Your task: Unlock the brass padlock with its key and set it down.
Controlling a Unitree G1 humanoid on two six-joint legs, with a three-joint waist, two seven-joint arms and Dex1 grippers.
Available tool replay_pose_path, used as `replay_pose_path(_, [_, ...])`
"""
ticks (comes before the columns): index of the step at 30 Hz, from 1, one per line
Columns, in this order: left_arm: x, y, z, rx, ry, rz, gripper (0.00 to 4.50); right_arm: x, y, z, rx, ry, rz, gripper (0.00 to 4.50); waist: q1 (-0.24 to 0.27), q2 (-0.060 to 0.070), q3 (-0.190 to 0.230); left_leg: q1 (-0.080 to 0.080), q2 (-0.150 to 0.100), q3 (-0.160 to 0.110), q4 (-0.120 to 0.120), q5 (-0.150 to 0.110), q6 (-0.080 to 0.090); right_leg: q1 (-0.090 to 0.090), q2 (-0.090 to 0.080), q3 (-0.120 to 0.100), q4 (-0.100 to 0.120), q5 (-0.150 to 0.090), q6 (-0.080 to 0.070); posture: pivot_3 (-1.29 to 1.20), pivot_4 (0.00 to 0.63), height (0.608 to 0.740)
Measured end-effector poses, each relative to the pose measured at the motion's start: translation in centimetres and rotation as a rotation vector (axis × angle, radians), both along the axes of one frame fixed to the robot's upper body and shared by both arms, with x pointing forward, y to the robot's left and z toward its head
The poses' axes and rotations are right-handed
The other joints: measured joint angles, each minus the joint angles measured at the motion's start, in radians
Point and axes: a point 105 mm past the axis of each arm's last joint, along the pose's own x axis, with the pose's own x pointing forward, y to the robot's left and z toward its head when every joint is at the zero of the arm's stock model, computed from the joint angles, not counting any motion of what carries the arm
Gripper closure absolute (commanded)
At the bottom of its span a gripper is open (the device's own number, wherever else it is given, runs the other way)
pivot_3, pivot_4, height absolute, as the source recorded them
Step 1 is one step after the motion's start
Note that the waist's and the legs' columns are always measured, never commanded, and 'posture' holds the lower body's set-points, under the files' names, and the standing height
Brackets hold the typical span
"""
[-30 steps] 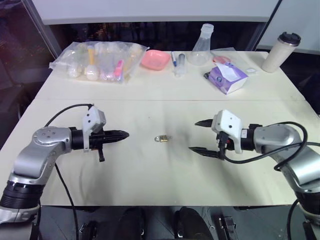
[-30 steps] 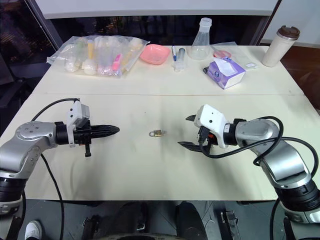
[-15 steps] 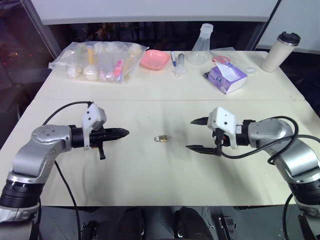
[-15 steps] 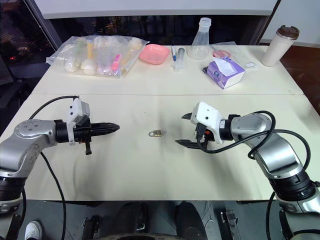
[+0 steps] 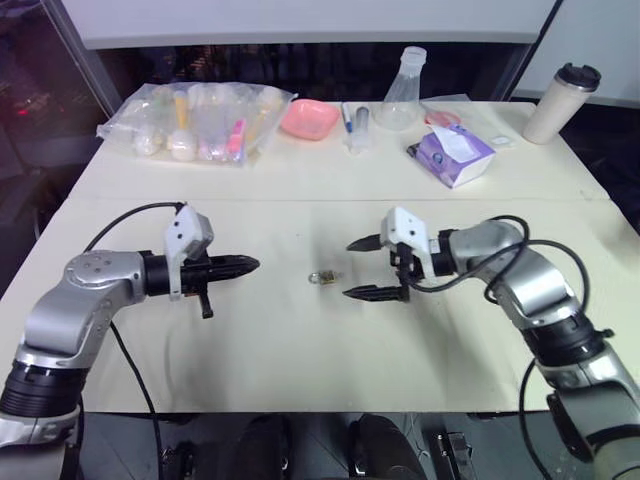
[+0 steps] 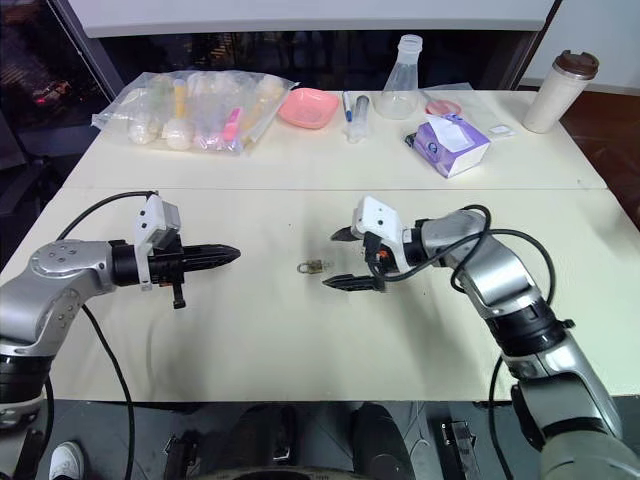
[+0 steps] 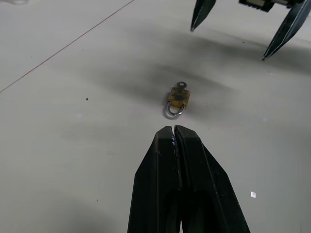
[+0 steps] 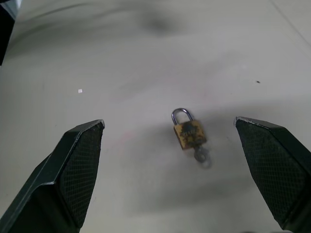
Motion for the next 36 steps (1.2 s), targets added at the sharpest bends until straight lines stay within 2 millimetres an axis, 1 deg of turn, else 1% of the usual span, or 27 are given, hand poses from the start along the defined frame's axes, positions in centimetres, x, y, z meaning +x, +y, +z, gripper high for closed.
replay_pose_path(2, [-0.2,-0.4,0.1,0.002,-0.011,-0.007,4.50,1.1,1.2,-1.2,-0.018,0.022,0.035,0.06,-0.002,0.000,0.000,0.000,0.000,0.000,0.000,0.000,0.000,0.000,0.000,0.000,0.000,0.000,0.000,0.00,0.150,0.715])
replay_pose_path(3, [-0.3,-0.5,0.2,0.004,-0.015,-0.008,4.50,1.3,1.5,-1.7,-0.033,0.027,0.050,0.06,-0.002,0.000,0.000,0.000,0.000,0.000,0.000,0.000,0.000,0.000,0.000,0.000,0.000,0.000,0.000,0.00,0.150,0.715])
replay_pose_path(6, [-0.7,-0.5,-0.1,0.011,-0.005,-0.001,4.50,2.1,1.9,-3.6,-0.082,0.049,0.073,0.06,-0.002,0.000,0.000,-0.001,0.000,0.001,0.000,0.000,0.000,-0.001,0.000,0.000,0.000,0.000,0.000,0.00,0.150,0.715])
replay_pose_path(8, [-0.8,-0.4,-0.4,0.013,0.003,0.010,4.50,2.6,2.0,-4.4,-0.101,0.054,0.078,0.06,-0.001,0.000,0.000,-0.001,0.000,0.001,0.000,0.000,0.000,-0.001,0.000,-0.001,0.000,0.000,0.000,0.00,0.150,0.715])
replay_pose_path(12, [-1.0,-0.4,-0.2,0.021,-0.002,0.018,4.50,3.8,2.0,-5.3,-0.132,0.050,0.074,0.06,-0.003,0.000,0.000,-0.001,0.000,0.001,0.000,0.000,0.000,-0.001,0.000,-0.001,0.000,0.000,0.000,0.00,0.150,0.715])
replay_pose_path(15, [-1.0,-0.4,-0.2,0.025,-0.008,0.024,4.50,4.3,2.3,-5.3,-0.141,0.033,0.088,0.06,-0.004,0.000,0.000,-0.001,0.000,0.001,0.000,0.001,-0.001,-0.001,0.000,-0.001,0.001,0.000,0.000,0.00,0.150,0.715])
replay_pose_path(20, [-1.1,-0.1,0.0,0.035,-0.018,0.034,4.50,4.8,2.3,-5.6,-0.153,0.012,0.098,0.06,-0.006,0.000,0.000,0.001,0.000,0.001,0.000,0.001,-0.001,-0.001,0.000,-0.001,0.002,0.000,0.000,0.00,0.150,0.715])
replay_pose_path(21, [-1.1,-0.1,0.1,0.035,-0.020,0.037,4.50,4.9,2.3,-5.6,-0.154,0.009,0.097,0.59,-0.006,0.000,0.000,0.001,0.000,0.001,0.000,0.001,-0.002,0.000,0.000,-0.001,0.003,0.000,0.000,0.00,0.150,0.715])
replay_pose_path(23, [-1.1,-0.1,0.1,0.035,-0.022,0.038,4.50,5.1,2.1,-5.6,-0.158,-0.001,0.086,1.28,-0.005,0.000,0.000,0.001,0.000,0.001,0.001,0.001,-0.002,0.000,0.000,-0.001,0.003,0.000,0.000,0.00,0.150,0.715])
replay_pose_path(28, [-1.1,-0.1,0.1,0.036,-0.024,0.041,4.50,5.2,2.0,-5.6,-0.167,-0.015,0.095,3.79,-0.004,0.000,0.000,0.001,0.000,0.000,0.001,0.001,-0.002,0.000,0.000,-0.001,0.003,0.000,0.000,0.00,0.150,0.715])
replay_pose_path(34, [-1.1,-0.2,0.1,0.023,-0.018,0.028,4.50,4.7,1.8,-5.8,-0.170,-0.045,0.102,3.79,-0.001,0.001,0.000,0.001,0.000,0.000,0.001,0.001,-0.002,0.000,0.000,-0.001,0.003,0.000,0.000,0.00,0.150,0.715])
replay_pose_path(36, [-0.7,-0.5,0.1,0.015,-0.018,0.020,4.50,4.5,1.6,-5.8,-0.165,-0.048,0.095,2.81,0.001,0.001,0.000,0.001,0.000,0.000,0.001,0.001,-0.002,0.000,0.000,-0.001,0.003,0.000,0.000,0.00,0.150,0.715])
